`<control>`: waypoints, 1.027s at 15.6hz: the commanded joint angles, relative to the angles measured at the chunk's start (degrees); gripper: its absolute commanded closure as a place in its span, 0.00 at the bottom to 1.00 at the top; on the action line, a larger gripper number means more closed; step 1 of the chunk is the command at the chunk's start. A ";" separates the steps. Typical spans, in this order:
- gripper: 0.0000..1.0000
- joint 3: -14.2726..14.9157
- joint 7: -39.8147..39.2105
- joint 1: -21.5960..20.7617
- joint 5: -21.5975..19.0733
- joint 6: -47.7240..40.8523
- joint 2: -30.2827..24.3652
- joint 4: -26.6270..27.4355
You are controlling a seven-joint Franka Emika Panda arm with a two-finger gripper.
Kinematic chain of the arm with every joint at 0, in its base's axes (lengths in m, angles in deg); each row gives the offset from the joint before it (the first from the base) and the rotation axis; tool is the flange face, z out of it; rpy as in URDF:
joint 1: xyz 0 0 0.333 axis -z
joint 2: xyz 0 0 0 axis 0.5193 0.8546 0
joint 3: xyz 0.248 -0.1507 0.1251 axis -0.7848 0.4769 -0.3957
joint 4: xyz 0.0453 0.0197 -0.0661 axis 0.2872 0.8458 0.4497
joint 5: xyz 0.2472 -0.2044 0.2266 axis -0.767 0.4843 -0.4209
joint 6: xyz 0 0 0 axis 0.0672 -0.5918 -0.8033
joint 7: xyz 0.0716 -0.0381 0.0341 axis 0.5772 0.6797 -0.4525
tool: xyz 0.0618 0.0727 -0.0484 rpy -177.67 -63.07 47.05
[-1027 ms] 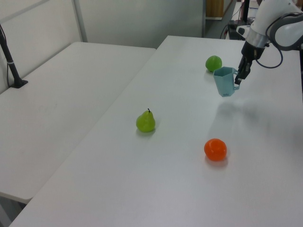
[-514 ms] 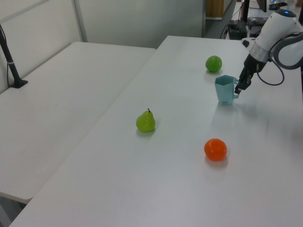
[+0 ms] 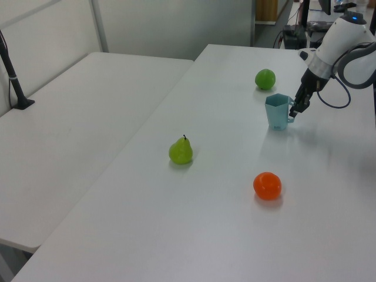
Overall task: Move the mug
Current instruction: 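Lower the mug onto the table beside the green apple and release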
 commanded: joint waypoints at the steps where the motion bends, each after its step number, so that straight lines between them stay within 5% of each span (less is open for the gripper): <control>1: 0.95 0.33 -1.71 -0.66 -1.12 -2.52 2.37 -1.19; 16: 0.44 0.33 -1.89 -0.32 -1.12 -12.53 1.58 -4.88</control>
